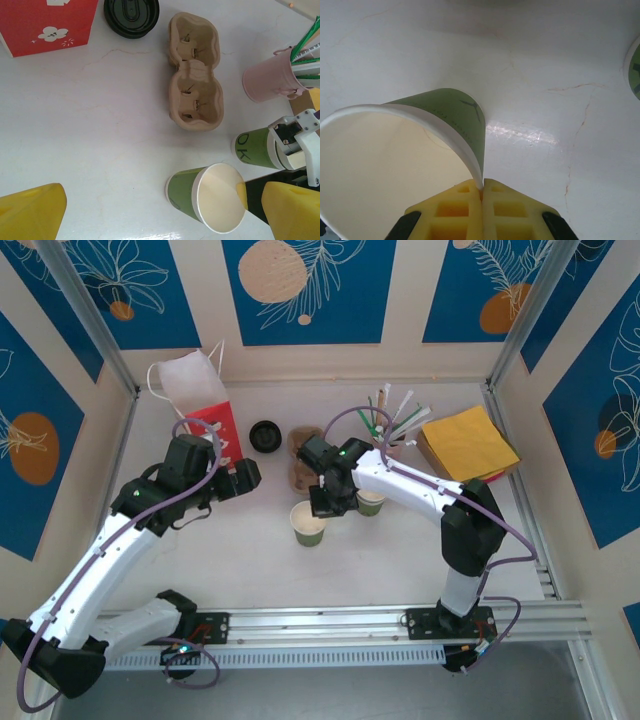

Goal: Pack the takeout coffee

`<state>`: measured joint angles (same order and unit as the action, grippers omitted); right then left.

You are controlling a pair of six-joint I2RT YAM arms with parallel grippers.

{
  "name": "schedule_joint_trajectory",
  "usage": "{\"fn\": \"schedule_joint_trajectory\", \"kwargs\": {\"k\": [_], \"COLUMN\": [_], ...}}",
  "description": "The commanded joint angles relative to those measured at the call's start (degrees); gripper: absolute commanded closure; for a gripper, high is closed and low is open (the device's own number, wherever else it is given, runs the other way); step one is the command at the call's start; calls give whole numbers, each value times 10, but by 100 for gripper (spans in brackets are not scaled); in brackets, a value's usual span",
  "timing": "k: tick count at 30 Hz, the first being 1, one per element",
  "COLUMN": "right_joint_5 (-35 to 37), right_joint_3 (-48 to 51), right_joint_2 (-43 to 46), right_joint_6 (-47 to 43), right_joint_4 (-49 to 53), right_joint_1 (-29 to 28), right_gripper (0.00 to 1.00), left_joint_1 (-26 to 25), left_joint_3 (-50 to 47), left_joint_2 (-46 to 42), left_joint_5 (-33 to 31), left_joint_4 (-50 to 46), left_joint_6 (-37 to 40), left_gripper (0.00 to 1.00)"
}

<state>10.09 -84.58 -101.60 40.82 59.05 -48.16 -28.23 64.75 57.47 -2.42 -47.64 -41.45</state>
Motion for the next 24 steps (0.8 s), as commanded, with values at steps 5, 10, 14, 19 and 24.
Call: {"fn": "schedule_joint_trajectory", "kwargs": {"k": [5, 10, 14, 19, 24], "right_joint_5": [2, 4, -1, -7, -9], "right_joint_3": [4, -16, -25, -31, -20], "right_joint_2": [0, 10, 27, 61, 105], "right_joint_6": [7, 0, -4, -16, -43], "right_joint_4": [3, 13, 14, 7, -13], "right_joint_1": [-5, -5, -2, 12, 34], "right_gripper": [88, 83, 75, 68, 60], "left_joint_1": [6, 6, 6, 5, 5], "left_joint_3": [-8, -9, -8, 1, 30], "left_joint_2": [0, 8, 26, 66, 136], "left_joint_5": [9, 14, 21, 23, 9], "left_joint_4": [-7, 1, 9, 25, 33], "left_joint_6": [6, 6, 10, 19, 39], "left_gripper": [0, 0, 0, 0, 0]}}
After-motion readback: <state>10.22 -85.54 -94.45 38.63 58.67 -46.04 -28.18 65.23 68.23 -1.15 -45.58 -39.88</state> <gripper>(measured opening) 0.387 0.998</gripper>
